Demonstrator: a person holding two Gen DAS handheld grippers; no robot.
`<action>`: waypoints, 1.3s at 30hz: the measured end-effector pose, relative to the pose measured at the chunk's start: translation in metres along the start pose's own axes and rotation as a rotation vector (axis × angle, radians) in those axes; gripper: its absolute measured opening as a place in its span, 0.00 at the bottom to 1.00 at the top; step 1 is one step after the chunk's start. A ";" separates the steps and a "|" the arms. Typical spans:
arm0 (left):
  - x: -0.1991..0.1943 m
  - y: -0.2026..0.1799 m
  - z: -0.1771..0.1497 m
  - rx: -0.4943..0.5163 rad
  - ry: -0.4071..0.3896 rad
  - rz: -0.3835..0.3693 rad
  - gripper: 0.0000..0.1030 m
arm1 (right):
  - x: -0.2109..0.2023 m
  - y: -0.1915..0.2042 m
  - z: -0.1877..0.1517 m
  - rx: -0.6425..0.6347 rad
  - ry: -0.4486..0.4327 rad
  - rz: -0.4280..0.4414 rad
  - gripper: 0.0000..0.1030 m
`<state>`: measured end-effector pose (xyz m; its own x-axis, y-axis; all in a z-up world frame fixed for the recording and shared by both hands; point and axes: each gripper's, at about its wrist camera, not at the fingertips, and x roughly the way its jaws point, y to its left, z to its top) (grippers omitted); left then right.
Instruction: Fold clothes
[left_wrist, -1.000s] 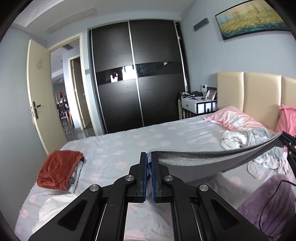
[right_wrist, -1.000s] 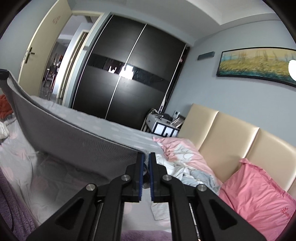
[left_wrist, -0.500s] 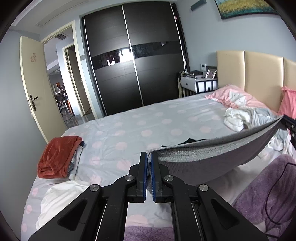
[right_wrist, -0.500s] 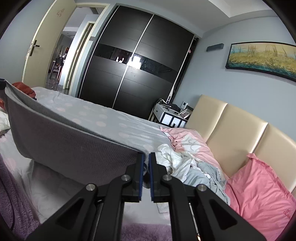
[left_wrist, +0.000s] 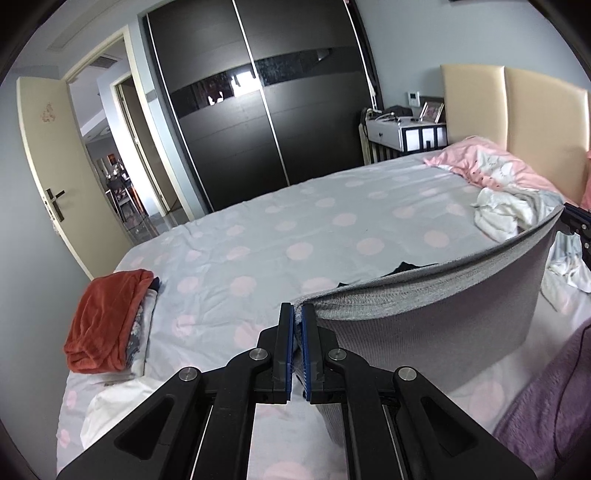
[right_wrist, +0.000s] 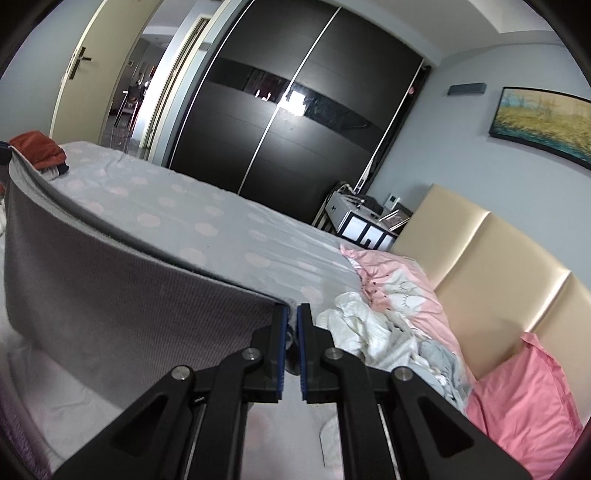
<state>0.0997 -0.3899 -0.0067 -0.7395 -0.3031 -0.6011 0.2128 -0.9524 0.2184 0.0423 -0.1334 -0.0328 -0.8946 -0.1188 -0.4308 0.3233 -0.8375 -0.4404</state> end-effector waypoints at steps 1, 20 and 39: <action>0.012 0.001 0.003 -0.001 0.008 0.002 0.04 | 0.014 0.003 0.002 -0.002 0.009 0.008 0.05; 0.278 0.009 -0.016 -0.150 0.296 -0.021 0.04 | 0.281 0.080 -0.010 0.015 0.285 0.185 0.05; 0.286 0.065 -0.042 -0.440 0.281 0.066 0.25 | 0.322 0.020 -0.054 0.544 0.441 0.428 0.18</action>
